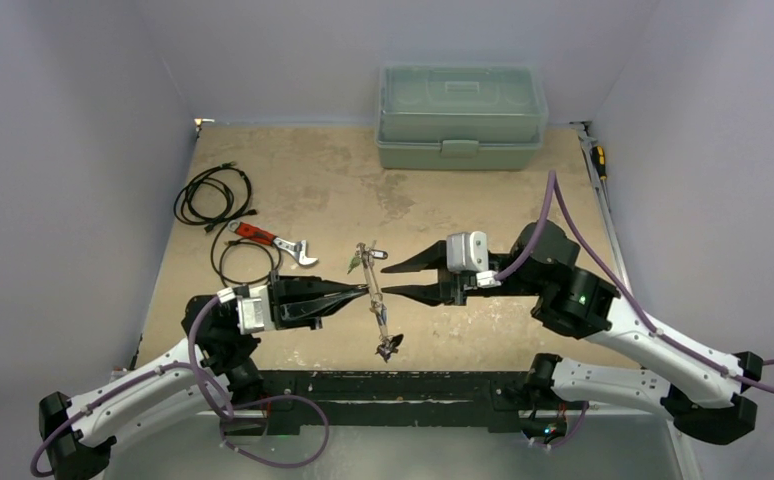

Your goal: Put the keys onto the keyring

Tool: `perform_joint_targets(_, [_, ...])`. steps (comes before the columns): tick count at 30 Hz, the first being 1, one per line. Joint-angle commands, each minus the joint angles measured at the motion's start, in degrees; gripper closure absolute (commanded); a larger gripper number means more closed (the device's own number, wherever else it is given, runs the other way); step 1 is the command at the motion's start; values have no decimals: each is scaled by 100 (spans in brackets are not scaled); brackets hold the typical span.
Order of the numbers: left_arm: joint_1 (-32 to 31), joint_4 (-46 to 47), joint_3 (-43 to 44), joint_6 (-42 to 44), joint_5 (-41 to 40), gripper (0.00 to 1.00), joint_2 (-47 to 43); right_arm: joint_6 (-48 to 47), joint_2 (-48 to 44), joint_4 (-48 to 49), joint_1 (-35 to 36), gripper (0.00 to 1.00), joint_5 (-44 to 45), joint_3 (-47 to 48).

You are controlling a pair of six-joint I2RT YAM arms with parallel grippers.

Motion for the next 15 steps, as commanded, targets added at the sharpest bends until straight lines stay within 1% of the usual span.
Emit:
perform_joint_targets(1, [15, 601, 9, -182, 48, 100, -28, 164, 110, 375, -30, 68, -419, 174])
perform_joint_targets(15, [12, 369, 62, -49, 194, 100, 94, 209, 392, 274, -39, 68, -701, 378])
